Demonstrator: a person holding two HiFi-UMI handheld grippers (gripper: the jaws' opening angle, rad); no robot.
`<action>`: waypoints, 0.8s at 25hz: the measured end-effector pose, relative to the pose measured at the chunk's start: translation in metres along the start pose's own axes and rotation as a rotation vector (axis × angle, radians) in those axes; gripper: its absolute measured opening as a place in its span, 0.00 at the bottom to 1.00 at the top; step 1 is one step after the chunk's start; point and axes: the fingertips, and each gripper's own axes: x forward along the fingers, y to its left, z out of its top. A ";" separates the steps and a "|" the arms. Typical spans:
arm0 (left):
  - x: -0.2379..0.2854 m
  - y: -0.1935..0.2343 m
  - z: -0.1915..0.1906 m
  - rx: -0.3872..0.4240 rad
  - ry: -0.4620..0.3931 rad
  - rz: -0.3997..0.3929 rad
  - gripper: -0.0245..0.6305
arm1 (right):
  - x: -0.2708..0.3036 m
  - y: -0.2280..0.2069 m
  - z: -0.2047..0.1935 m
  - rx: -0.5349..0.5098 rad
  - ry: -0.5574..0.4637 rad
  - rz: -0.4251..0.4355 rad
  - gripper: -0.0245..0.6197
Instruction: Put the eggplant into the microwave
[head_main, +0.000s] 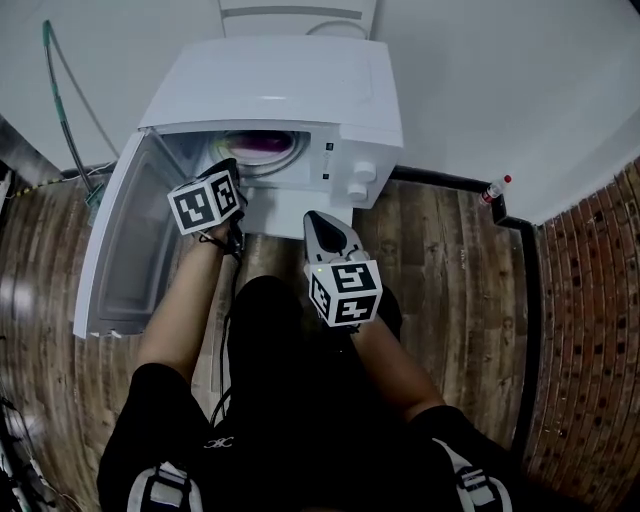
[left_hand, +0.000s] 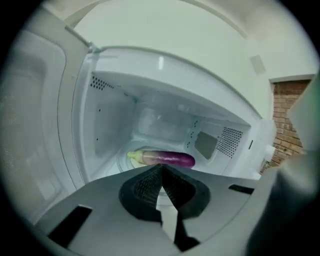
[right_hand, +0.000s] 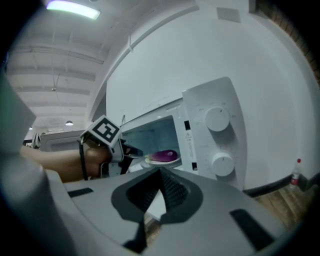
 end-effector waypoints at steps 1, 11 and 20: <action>-0.008 -0.006 0.004 0.043 -0.032 -0.013 0.04 | 0.002 0.001 0.001 -0.003 -0.001 0.002 0.05; -0.068 -0.053 0.020 0.236 -0.237 -0.059 0.04 | 0.021 0.007 0.035 -0.023 -0.063 0.008 0.05; -0.088 -0.068 0.030 0.175 -0.144 -0.094 0.04 | 0.029 0.026 0.106 0.015 -0.124 0.002 0.05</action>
